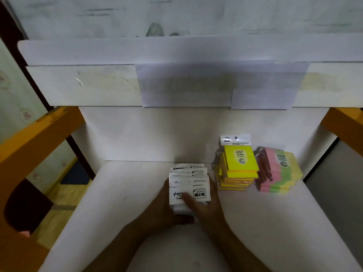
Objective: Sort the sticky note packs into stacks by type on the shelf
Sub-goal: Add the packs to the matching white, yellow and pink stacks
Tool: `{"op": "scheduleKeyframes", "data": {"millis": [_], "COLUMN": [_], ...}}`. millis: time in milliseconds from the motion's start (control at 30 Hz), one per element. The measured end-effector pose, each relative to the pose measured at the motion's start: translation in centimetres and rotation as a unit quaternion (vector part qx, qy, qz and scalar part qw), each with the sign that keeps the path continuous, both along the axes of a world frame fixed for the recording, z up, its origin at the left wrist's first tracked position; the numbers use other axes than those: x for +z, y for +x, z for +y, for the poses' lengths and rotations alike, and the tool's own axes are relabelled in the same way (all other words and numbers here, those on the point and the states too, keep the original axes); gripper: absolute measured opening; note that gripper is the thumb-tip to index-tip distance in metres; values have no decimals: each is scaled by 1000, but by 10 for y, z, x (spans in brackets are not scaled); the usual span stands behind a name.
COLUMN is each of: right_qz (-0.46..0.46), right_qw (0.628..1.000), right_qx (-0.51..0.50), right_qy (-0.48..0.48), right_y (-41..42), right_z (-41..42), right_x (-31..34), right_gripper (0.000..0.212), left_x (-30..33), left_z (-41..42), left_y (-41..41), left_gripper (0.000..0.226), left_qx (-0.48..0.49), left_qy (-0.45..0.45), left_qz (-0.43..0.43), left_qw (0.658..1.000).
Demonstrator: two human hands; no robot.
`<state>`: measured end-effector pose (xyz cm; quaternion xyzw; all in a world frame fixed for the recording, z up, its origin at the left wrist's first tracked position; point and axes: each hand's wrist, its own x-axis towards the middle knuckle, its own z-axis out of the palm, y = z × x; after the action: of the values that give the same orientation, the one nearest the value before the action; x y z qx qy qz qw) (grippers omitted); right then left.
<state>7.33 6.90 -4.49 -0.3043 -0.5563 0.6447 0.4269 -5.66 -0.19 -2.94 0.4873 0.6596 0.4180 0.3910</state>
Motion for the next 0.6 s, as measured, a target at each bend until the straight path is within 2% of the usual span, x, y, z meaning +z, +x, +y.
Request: {"op": "scheduleKeyframes", "data": {"millis": [100, 200, 300, 500, 600], "right_qz": [-20, -25, -23, -29, -72], "right_qw": [999, 999, 999, 1000, 997], "right_qx": [-16, -6, 8, -4, 34], "right_qy": [21, 23, 28, 5, -22], "right_y": [2, 2, 1, -4, -8], "right_z": [1, 2, 1, 1, 10], "right_x": [-4, -3, 0, 15, 29], "right_gripper": [78, 57, 53, 54, 71], "left_x": [-1, -6, -8, 9, 29], "left_z": [3, 3, 2, -2, -5], "left_y": [-5, -11, -12, -10, -13], "left_gripper": [111, 102, 104, 91, 74], "left_qx": [-36, -26, -22, 6, 21], "left_qy": [31, 49, 58, 41, 19], "left_qz": [43, 69, 89, 14, -48], "left_qw": [998, 996, 994, 999, 998]}}
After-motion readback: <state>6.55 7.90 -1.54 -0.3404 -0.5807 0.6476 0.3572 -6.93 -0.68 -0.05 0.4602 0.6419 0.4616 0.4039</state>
